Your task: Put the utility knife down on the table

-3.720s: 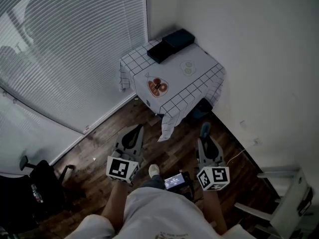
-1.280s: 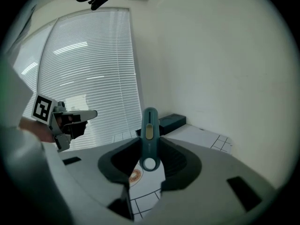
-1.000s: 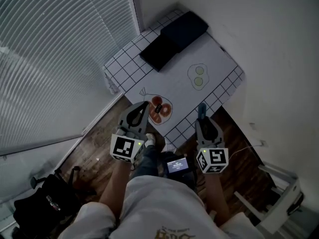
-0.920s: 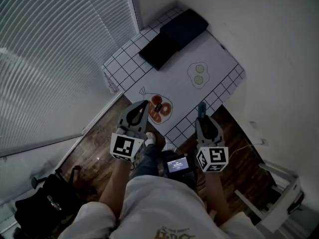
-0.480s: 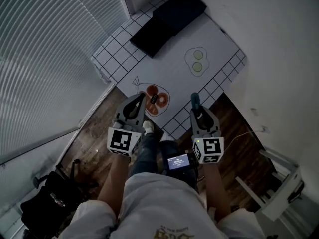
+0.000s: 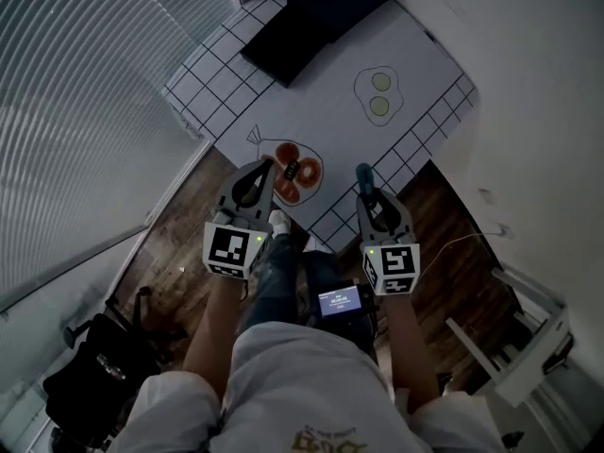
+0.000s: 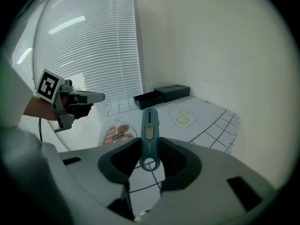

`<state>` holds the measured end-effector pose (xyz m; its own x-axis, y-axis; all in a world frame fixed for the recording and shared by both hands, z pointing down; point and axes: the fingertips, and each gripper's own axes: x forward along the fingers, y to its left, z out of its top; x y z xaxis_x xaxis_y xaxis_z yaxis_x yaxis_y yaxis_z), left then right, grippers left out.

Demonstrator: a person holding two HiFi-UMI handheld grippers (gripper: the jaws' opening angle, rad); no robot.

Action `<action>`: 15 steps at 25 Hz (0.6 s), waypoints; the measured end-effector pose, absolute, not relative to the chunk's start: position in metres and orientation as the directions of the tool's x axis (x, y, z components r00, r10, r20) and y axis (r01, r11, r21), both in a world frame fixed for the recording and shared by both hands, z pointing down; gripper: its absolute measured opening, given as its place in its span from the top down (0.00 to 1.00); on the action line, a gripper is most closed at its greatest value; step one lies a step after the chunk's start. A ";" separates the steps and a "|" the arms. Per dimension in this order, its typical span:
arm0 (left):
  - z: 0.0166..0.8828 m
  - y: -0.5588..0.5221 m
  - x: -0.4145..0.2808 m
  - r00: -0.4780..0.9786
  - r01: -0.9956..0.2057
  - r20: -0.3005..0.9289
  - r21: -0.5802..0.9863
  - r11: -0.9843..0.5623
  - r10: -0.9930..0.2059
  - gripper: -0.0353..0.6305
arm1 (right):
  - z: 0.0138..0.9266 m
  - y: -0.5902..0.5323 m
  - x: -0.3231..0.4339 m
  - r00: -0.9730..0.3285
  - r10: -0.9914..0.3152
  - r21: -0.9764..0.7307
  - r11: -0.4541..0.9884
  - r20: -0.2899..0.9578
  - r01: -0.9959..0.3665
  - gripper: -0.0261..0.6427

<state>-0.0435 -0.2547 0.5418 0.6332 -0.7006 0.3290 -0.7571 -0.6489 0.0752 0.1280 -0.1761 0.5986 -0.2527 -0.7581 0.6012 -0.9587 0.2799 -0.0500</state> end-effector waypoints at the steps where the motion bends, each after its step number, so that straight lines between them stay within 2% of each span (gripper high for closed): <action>1: 0.546 -0.254 -0.044 0.633 -0.757 0.335 0.078 -0.649 -0.698 0.94 | 0.602 -0.176 0.127 -0.254 -0.753 -0.050 0.283 0.607 -0.958 0.76; 8: 0.576 -0.247 -0.039 0.639 -0.750 0.374 0.106 -0.653 -0.672 0.94 | 0.631 -0.174 0.123 -0.253 -0.723 -0.054 0.287 0.643 -0.956 0.76; 15: 0.593 -0.240 -0.035 0.654 -0.735 0.392 0.125 -0.667 -0.647 0.94 | 0.657 -0.170 0.121 -0.230 -0.678 0.013 0.334 0.698 -0.943 0.76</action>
